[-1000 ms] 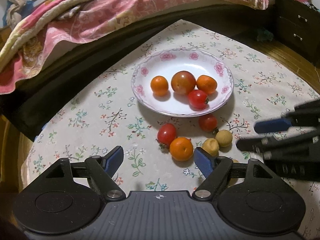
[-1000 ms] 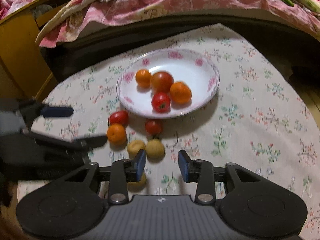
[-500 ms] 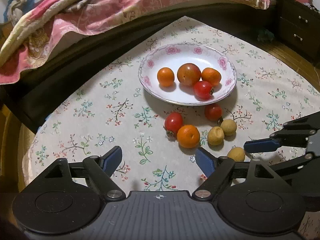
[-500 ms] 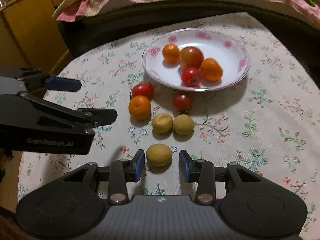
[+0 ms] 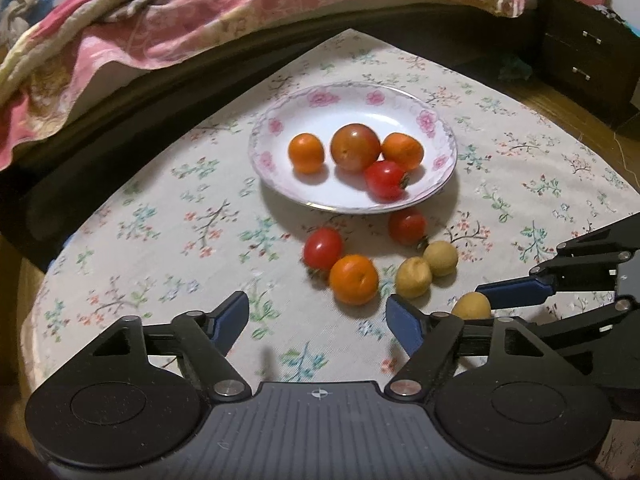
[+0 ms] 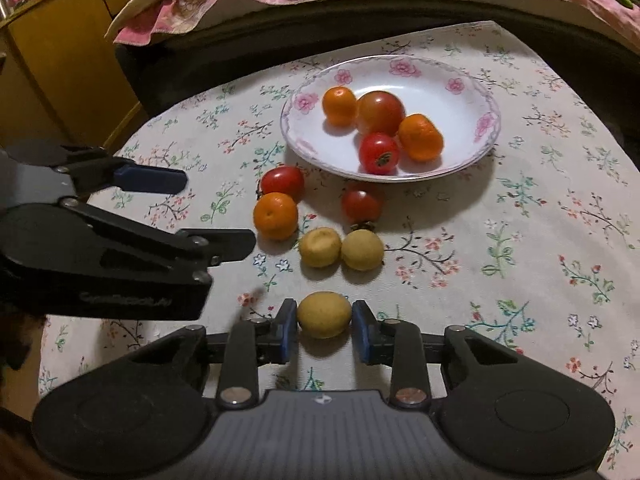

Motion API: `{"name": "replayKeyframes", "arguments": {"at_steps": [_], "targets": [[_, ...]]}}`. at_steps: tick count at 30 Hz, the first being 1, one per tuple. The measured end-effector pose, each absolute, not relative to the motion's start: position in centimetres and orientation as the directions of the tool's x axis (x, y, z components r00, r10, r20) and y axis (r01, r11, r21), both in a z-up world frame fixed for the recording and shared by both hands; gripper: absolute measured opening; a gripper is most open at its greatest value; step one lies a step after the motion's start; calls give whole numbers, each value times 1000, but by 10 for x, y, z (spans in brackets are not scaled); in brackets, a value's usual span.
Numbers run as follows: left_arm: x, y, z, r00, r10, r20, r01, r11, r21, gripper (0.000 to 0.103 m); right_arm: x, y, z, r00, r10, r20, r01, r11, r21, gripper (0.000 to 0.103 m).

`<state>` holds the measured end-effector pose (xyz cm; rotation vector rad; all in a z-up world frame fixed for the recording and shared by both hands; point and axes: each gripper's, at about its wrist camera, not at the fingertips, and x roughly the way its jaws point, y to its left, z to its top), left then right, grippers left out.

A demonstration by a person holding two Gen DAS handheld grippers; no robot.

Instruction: Organize fruits

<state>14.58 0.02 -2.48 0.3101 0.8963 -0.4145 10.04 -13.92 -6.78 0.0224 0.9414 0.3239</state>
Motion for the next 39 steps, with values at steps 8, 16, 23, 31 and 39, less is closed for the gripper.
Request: {"name": "replayKeyframes", "arguments": {"at_steps": [8,16,23,31,39], "targets": [[162,-13,-40,523,-212,-826,451,891,56,70,102,-152,-67,532,298,-792,-242,951,194,33],[173,-28,-47,525,-189,-830,433,899,70,67,103,-164,-68,520,299,-800,-215,952,216,33],[176,-34,-47,531,-191,-825,433,899,70,59,102,-169,-70,518,296,-803,-207,954,218,33],[165,-25,-41,528,-206,-824,449,891,65,49,102,-164,-69,516,299,-803,-227,951,209,33],[158,-13,-35,522,-215,-825,455,889,56,45,105,-161,-70,513,293,-807,-236,952,196,33]]}}
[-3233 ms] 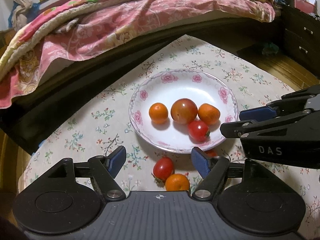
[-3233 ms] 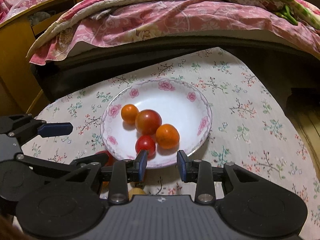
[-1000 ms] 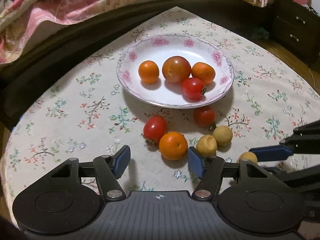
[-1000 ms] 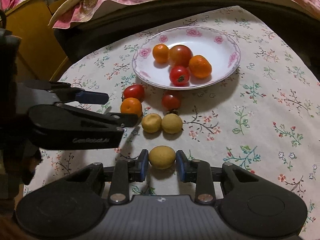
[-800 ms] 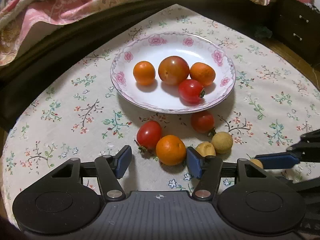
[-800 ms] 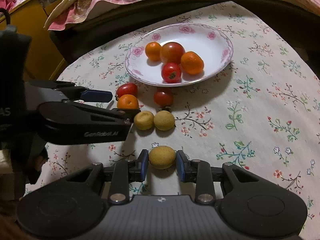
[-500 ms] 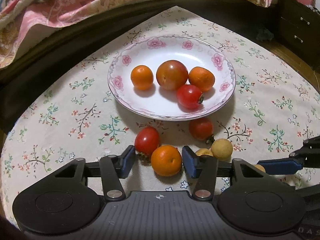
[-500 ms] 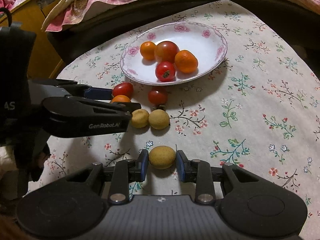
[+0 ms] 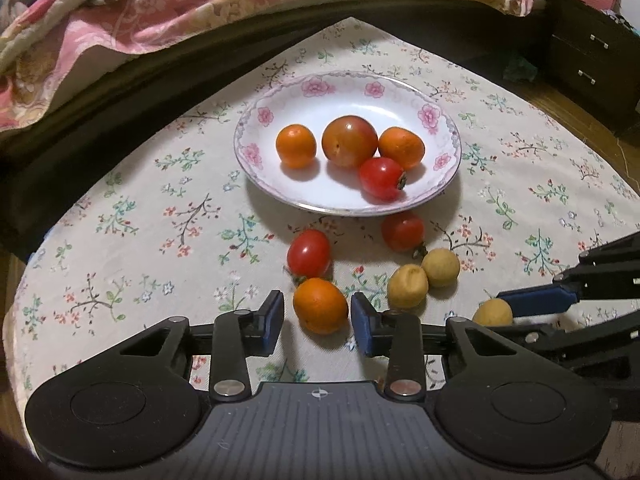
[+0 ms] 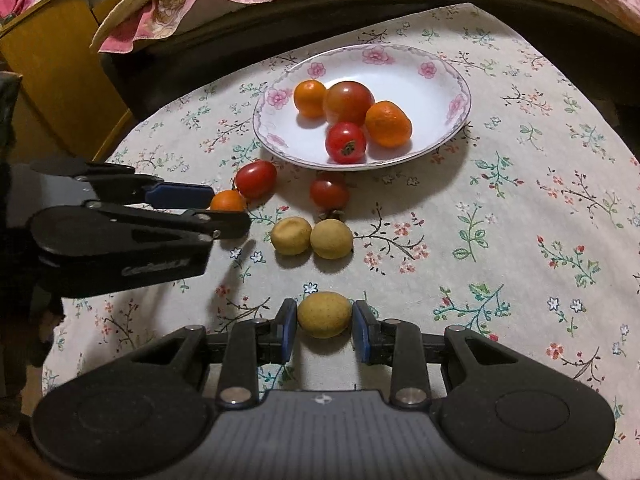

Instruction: Organize fruits

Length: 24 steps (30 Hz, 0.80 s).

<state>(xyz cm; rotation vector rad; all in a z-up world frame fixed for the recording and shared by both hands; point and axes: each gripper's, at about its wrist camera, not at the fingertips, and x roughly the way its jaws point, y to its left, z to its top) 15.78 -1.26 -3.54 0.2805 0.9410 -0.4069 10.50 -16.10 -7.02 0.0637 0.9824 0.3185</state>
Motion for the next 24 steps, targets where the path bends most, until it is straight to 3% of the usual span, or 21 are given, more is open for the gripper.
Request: {"name": "replayKeyframes", "arguments": {"at_steps": [8,16,24], "targets": [[156,-12,-42,507,-211,-836,467,882,60,48,104,-160,-70,515,292,-806,-248,951,186,33],[152,-8,-46,505,-206,-839,474,878,70,63,104,-162,-71,513,296,-806,-253,949,187,33],[147,-3,-47,511,-212,-833,472,879,66,63,102,-160,-71,516,288,-806,-263,950,171,34]]}}
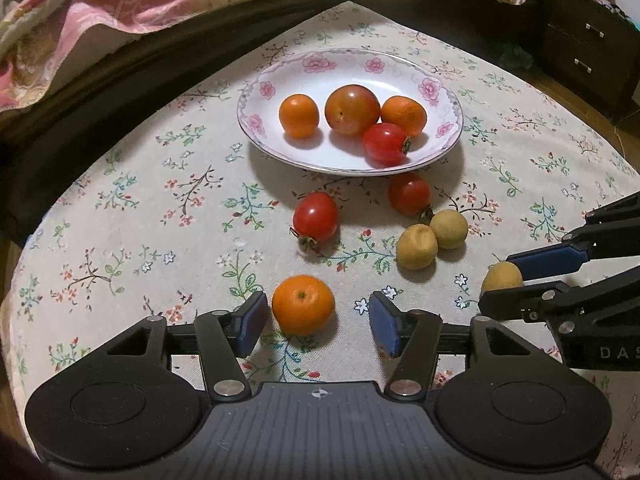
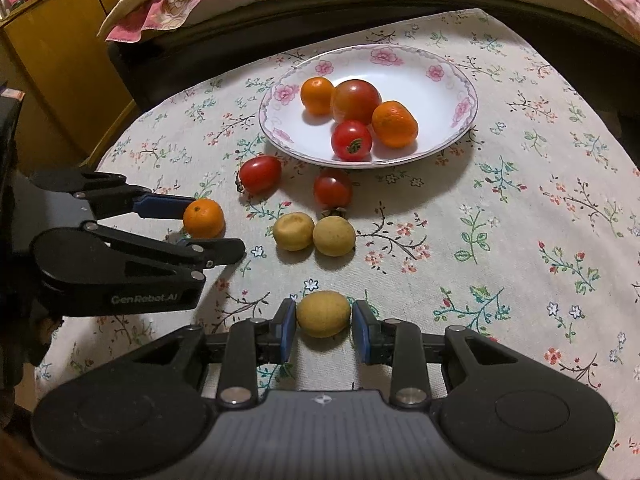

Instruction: Organize fruits

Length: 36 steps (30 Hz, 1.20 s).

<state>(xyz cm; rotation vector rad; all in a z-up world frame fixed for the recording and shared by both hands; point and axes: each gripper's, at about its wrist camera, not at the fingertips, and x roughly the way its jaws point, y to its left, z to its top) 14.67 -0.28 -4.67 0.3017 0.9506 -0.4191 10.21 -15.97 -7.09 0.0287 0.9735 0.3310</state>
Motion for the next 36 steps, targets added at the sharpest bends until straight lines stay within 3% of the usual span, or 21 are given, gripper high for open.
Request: {"name": "replayKeyframes", "arguments": {"at_steps": [8,13,17,30,36], "targets": [[147,-4,-47,513,-208,-832,474,878,72,63,101,-164,-72,508,301,-807,-266,946,185,34],[148,-3,-49,524,-189,-830,461,883,90,73,100,-163,-72,510,298,-807,-271,946,179,34],[150,-3,-49,526,-186,-830,456,885,91,74,99,-162,-72,516,291,-806,-278,946,165,34],[147,-4,-45,517,-203,-832,478,874,84,45,100,-158,-69,524,290,-801,-294,944,150,33],[144,-4,-45,516,-204,-832,479,874,83,43,99,-157,-66,530,292,-796,-293,944,151,33]]}}
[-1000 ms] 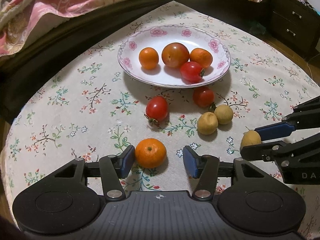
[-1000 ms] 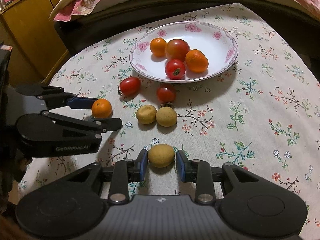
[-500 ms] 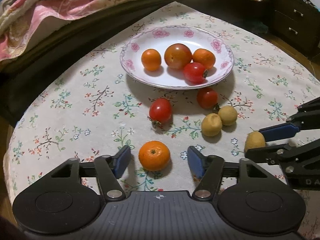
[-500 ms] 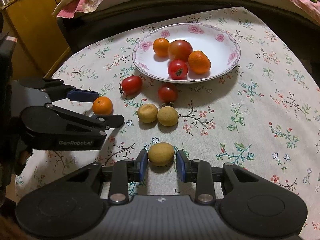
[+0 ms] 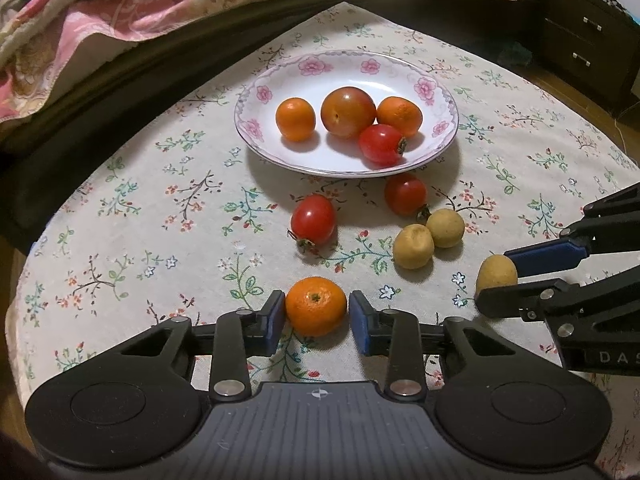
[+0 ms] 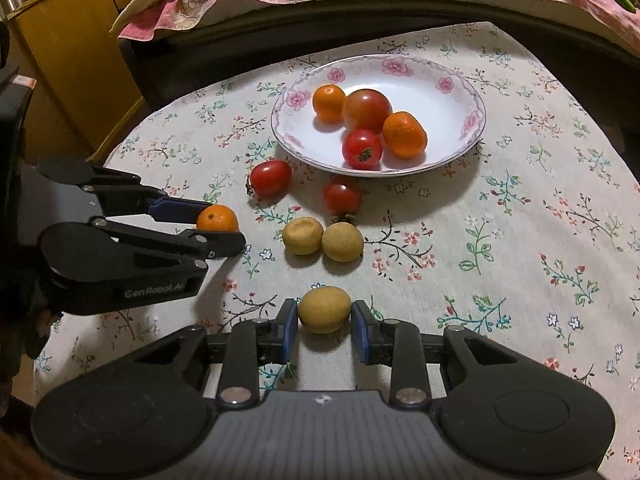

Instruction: Organize fruits

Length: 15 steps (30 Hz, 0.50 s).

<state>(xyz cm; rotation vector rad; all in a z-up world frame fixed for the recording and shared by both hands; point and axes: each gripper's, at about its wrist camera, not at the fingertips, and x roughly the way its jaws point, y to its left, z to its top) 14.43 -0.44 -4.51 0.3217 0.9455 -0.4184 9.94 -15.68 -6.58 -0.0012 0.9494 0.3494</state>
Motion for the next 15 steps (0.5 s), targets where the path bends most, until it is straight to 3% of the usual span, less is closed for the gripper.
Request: {"name": "replayKeyframes", "arguments": {"at_steps": [15], "targets": [[143,-8,-44,519,-204,-830,482,872,87,41,101,-155,-64,542,287,-790,-283,947,150,33]]}}
